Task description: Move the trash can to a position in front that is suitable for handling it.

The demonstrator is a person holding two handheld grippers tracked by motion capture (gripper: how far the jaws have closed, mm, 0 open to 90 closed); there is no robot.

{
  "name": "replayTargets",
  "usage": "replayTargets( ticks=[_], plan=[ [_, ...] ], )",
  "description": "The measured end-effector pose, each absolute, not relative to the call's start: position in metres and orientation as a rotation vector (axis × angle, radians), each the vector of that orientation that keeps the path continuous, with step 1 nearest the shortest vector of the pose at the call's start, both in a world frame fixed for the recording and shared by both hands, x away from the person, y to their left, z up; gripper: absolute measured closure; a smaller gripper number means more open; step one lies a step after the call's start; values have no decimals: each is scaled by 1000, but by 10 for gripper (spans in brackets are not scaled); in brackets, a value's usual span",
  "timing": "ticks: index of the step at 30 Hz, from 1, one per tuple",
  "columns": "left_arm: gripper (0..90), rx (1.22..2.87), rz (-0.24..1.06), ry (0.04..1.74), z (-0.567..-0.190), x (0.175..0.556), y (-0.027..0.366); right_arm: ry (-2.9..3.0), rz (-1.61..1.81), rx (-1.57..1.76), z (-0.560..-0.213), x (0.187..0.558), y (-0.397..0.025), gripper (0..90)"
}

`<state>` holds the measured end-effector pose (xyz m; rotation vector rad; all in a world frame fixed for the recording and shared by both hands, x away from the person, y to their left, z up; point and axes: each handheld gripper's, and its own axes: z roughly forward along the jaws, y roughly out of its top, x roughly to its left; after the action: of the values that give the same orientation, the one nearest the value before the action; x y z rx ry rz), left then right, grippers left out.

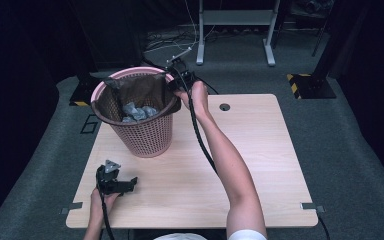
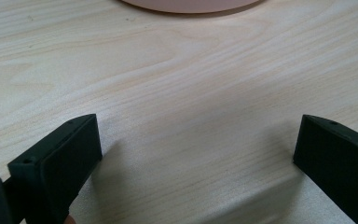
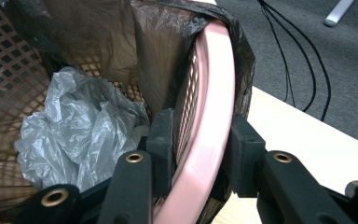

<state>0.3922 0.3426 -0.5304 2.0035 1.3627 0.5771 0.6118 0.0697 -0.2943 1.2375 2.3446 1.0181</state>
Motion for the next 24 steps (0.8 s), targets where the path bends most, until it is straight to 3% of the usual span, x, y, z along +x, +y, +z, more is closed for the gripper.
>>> replayTargets(
  ticks=[24],
  plan=[
    [4, 1996, 567, 1365, -531, 393, 343, 2299, 1022, 1276, -295, 602, 19, 680]
  ],
)
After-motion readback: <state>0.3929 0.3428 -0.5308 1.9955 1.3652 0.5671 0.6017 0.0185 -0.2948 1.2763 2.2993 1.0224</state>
